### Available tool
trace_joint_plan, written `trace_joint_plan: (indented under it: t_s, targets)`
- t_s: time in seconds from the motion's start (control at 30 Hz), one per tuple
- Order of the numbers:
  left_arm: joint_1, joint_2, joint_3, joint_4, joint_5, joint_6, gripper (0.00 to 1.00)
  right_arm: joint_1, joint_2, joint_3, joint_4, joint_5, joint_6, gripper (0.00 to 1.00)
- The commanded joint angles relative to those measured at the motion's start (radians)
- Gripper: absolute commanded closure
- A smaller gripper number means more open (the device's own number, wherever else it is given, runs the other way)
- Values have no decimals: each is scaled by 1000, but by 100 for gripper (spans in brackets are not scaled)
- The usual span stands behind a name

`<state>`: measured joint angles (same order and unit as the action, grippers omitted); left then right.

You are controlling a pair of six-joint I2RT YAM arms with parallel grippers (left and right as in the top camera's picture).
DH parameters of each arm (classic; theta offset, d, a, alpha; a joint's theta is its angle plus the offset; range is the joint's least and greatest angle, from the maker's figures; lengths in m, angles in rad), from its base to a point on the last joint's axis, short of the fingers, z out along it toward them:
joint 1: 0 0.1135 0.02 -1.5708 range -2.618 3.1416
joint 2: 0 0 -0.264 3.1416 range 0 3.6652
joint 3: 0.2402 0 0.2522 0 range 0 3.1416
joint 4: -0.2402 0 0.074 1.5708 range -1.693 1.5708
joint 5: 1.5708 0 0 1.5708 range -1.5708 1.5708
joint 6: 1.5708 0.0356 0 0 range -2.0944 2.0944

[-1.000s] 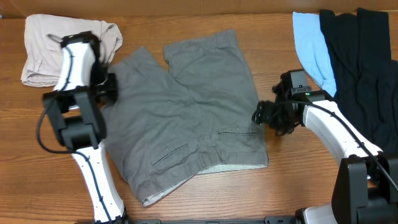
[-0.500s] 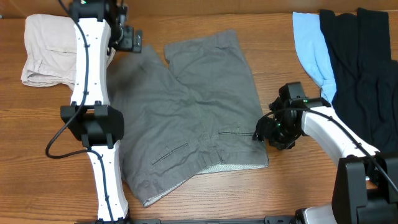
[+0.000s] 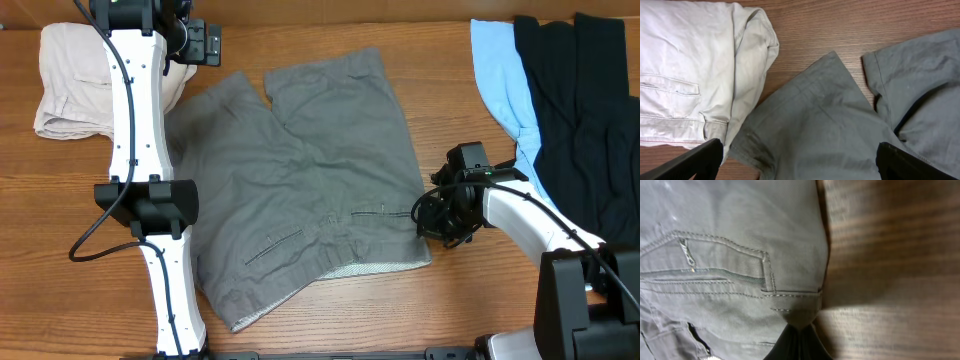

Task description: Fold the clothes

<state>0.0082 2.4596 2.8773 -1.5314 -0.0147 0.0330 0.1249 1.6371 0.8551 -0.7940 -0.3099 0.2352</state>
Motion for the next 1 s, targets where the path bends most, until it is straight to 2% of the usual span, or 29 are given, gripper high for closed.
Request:
trace_joint_plan:
  t_s: [0.0,0.13,0.33,0.7,0.87,0.97]
  targets:
    - [2,-27,22,-2,23,-6,0,-8,-23,-6,52,31,9,96]
    - [2,-27,22,2,45,-2,0,-61,-17,34,111,75,25,96]
    - [-14,-27,22,24,67,-2,0,-203,46,212,203,78,-8,96]
    - [-89,-27,-17,69,68,21,0,-235,438,664,311,239,-50,96]
    - [-117,-27,-66,101,68,35,0,-272,512,800,311,261,-50,96]
    - [-132,-27,-125,174,69,51,0,-306,512,842,287,255,-55,96]
